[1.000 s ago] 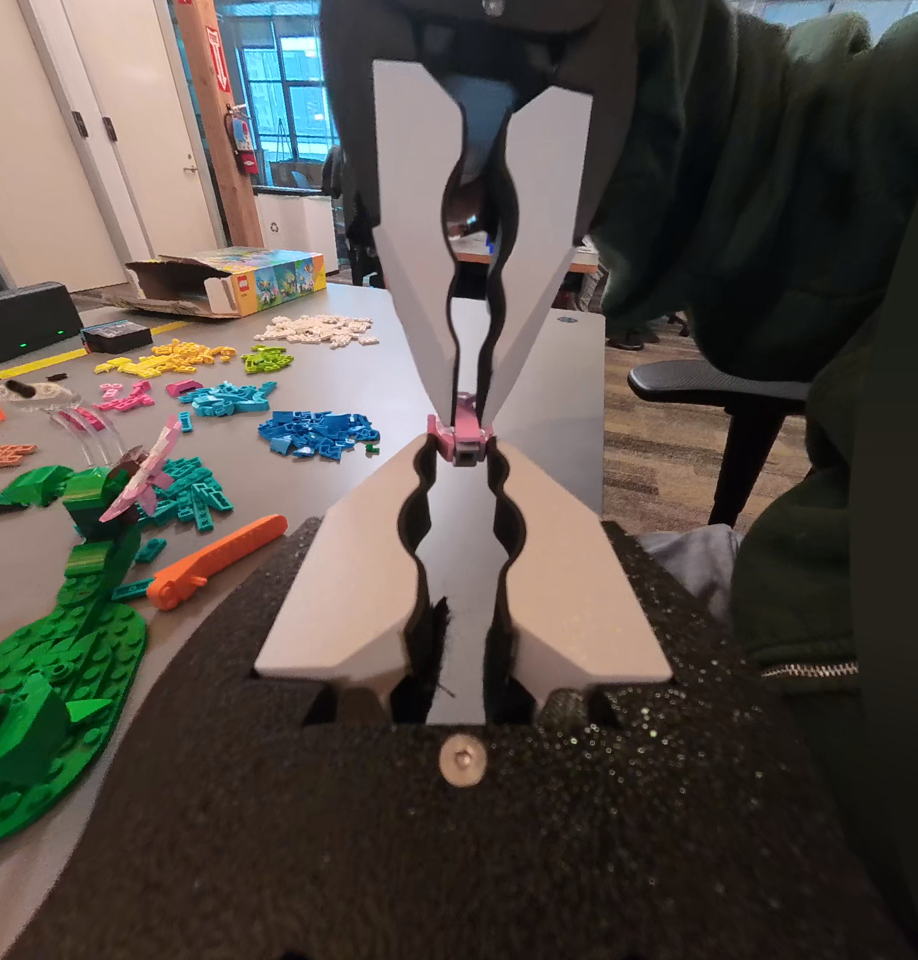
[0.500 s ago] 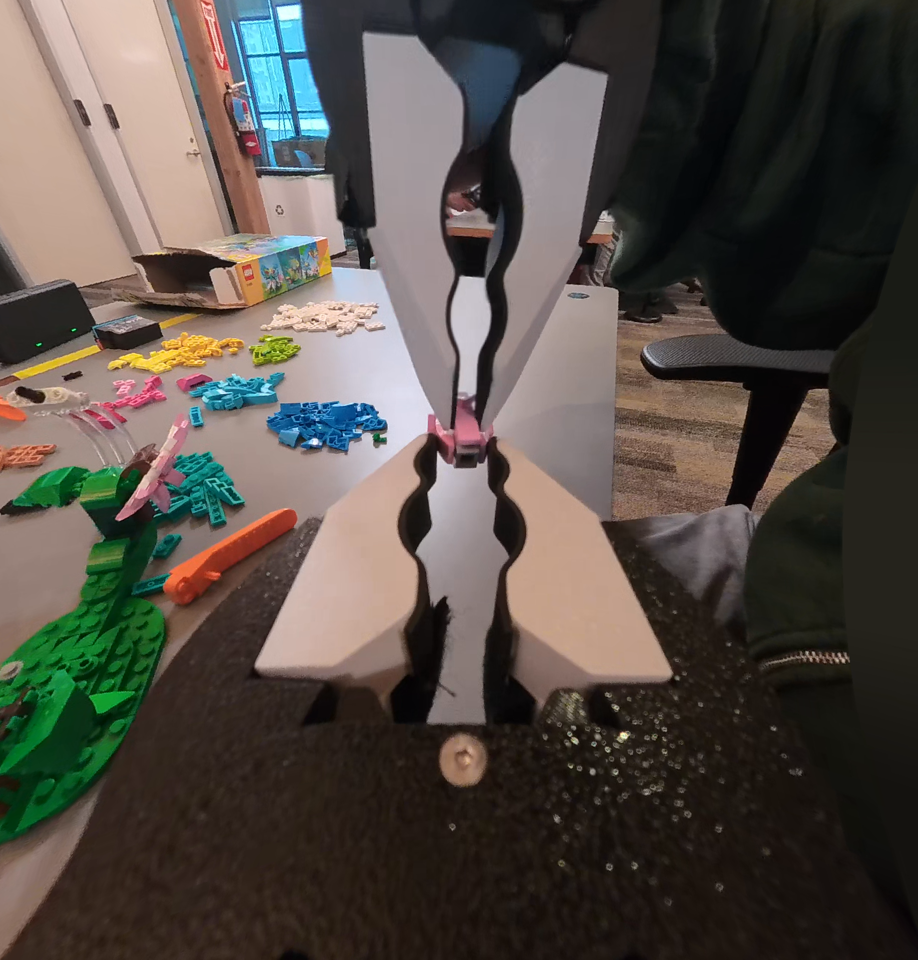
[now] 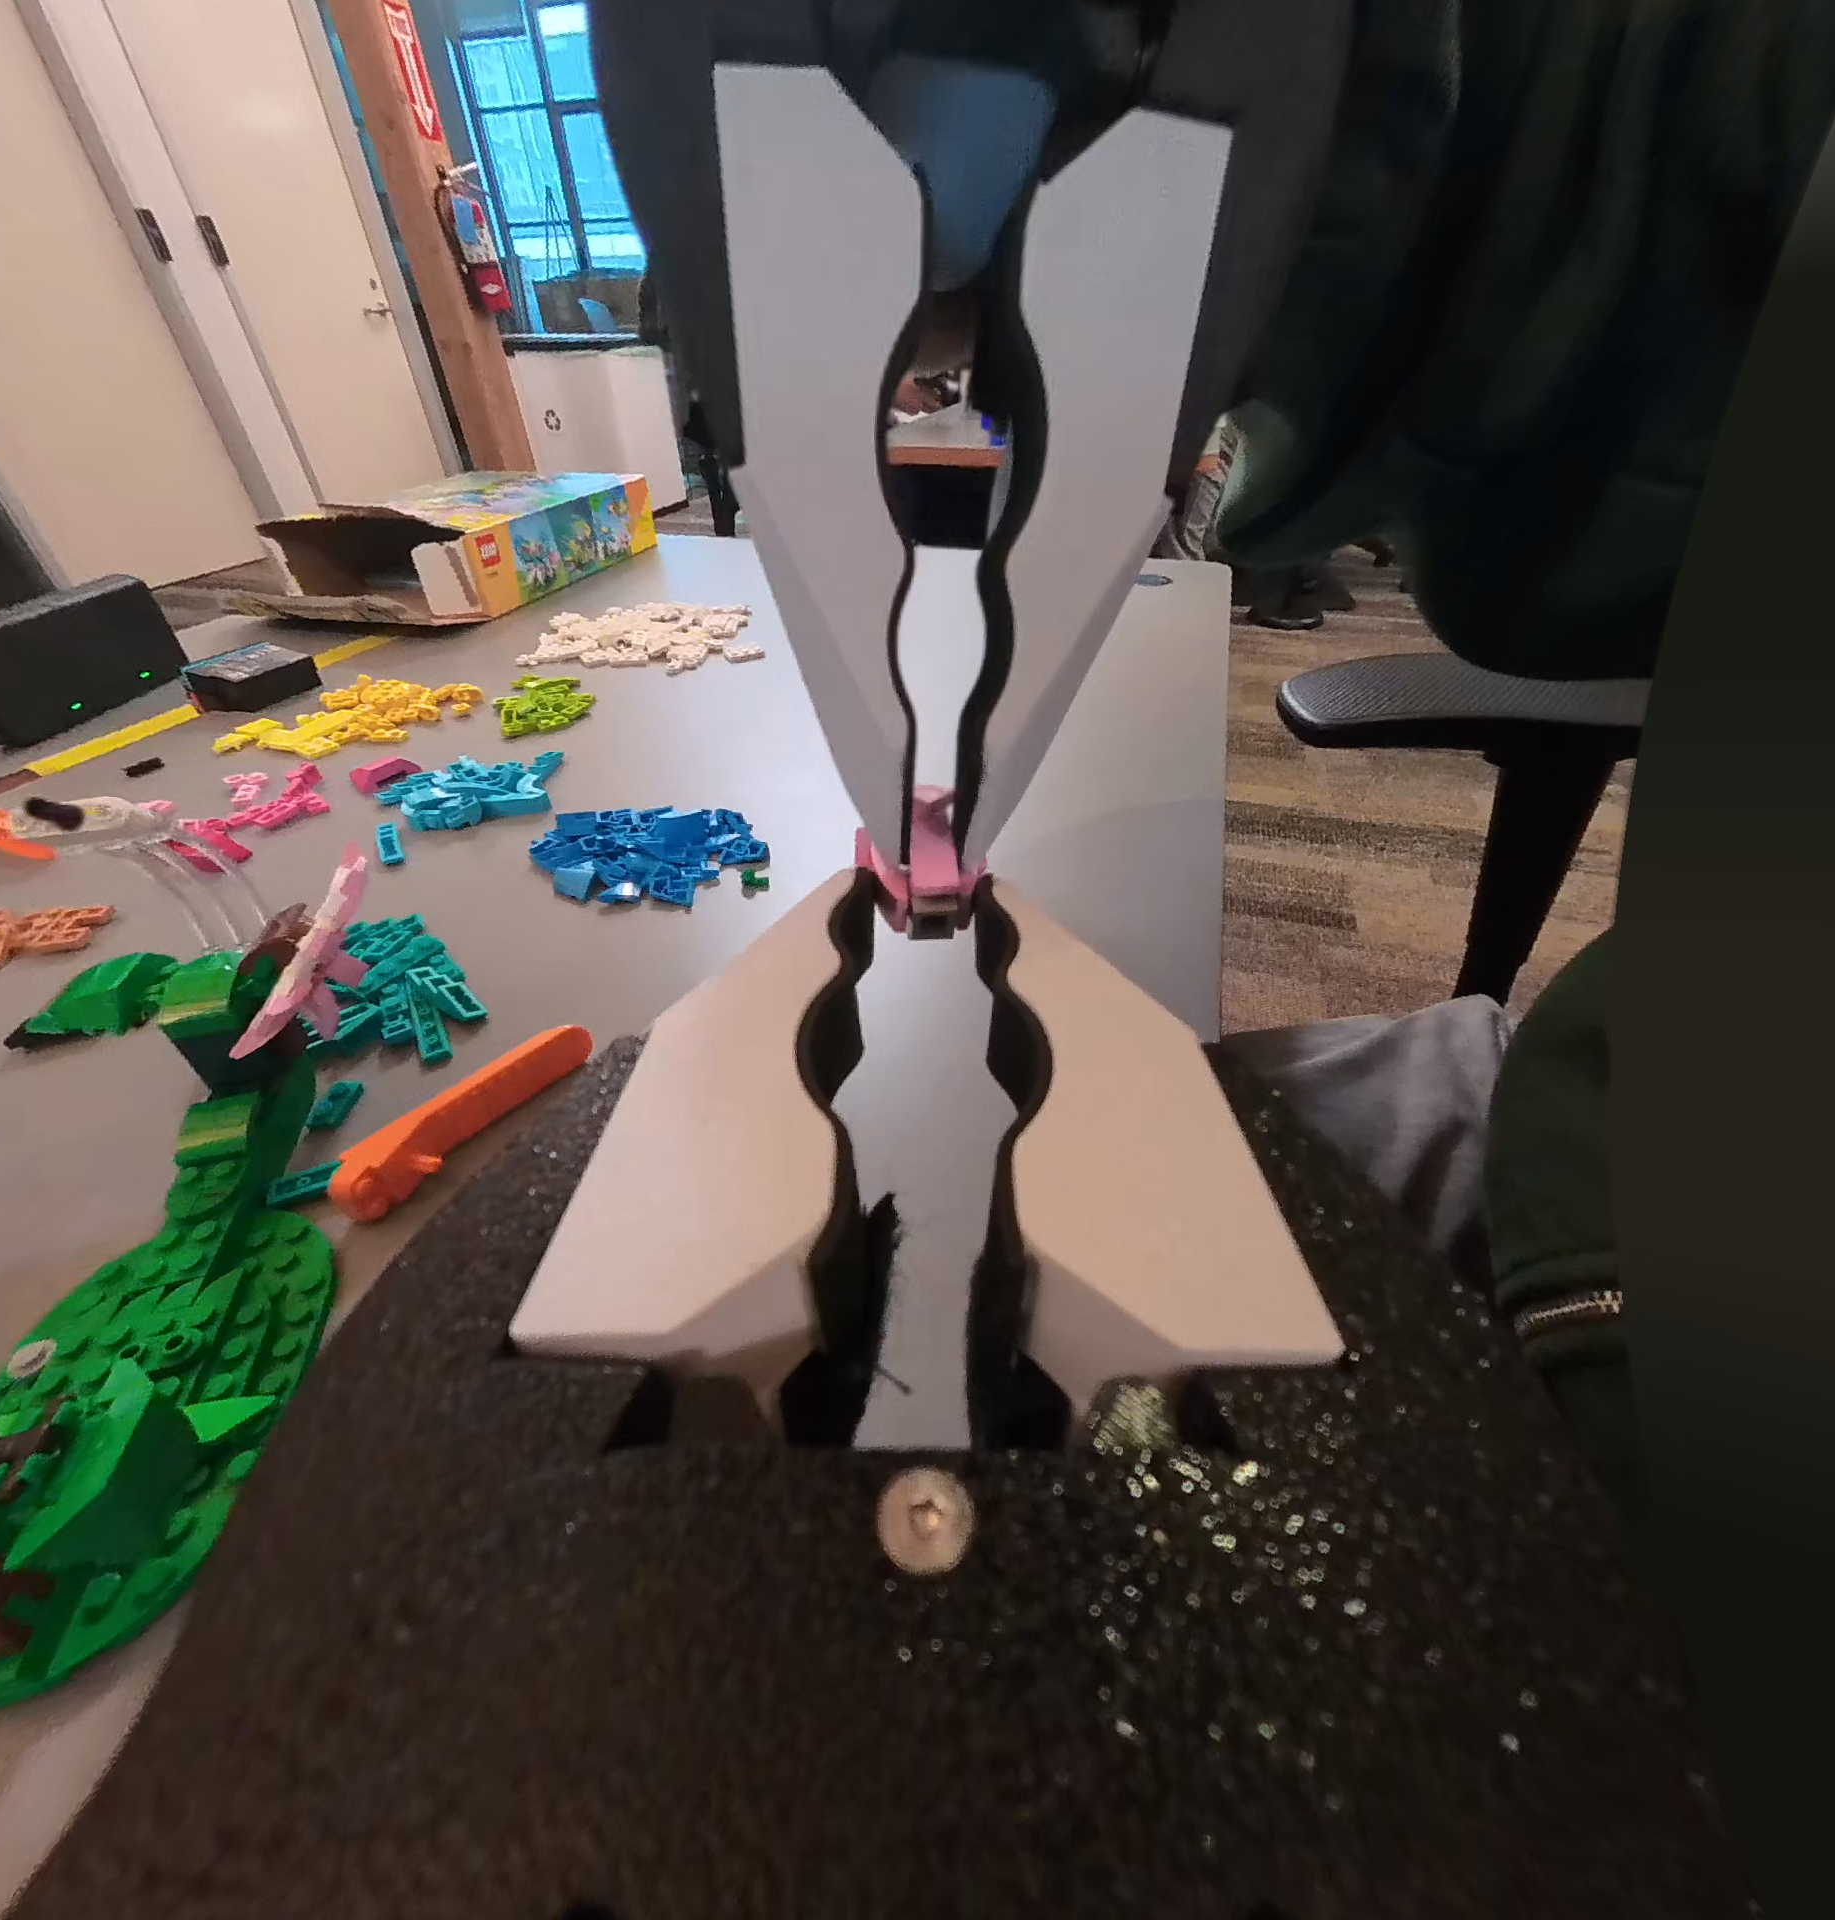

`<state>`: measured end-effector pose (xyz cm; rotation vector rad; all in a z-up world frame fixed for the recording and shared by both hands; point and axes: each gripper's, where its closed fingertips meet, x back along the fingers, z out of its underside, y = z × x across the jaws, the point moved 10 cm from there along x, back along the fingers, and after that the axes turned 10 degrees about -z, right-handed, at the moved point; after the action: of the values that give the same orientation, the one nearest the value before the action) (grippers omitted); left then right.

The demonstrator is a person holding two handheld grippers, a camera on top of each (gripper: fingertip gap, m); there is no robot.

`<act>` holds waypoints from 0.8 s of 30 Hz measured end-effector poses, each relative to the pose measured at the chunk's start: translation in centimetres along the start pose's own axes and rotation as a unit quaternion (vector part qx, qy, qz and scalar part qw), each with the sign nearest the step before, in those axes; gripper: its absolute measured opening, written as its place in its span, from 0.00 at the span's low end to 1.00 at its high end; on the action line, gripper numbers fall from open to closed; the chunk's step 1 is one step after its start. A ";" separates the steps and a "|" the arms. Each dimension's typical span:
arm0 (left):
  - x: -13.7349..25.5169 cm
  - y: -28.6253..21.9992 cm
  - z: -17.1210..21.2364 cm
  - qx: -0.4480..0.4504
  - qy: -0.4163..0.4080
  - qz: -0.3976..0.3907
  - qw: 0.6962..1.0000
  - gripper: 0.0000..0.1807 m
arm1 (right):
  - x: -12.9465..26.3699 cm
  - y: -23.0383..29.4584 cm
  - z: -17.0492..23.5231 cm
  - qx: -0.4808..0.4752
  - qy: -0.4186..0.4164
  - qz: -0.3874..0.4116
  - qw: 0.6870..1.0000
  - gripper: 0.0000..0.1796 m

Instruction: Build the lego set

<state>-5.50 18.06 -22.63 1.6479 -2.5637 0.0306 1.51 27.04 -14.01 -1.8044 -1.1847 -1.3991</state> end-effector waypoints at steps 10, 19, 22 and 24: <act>-0.5 -0.5 0.1 -0.014 0.013 0.006 1.000 0.10 | -0.4 0.4 0.1 0.029 0.034 -0.003 0.999 0.03; -0.6 -0.5 0.3 -0.016 0.019 0.013 1.000 0.09 | -0.5 0.3 0.6 0.003 0.007 -0.007 1.000 0.04; -0.6 -0.5 0.3 -0.016 0.018 0.013 1.000 0.09 | -0.5 0.3 0.6 -0.001 0.006 -0.004 1.000 0.04; -0.6 -0.5 0.2 -0.015 0.018 0.014 1.000 0.09 | -0.4 0.3 0.7 -0.002 0.006 -0.003 1.000 0.05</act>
<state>-4.77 18.40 -22.94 1.5862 -2.5482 0.0234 2.02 27.35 -14.58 -1.7940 -1.1826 -1.4144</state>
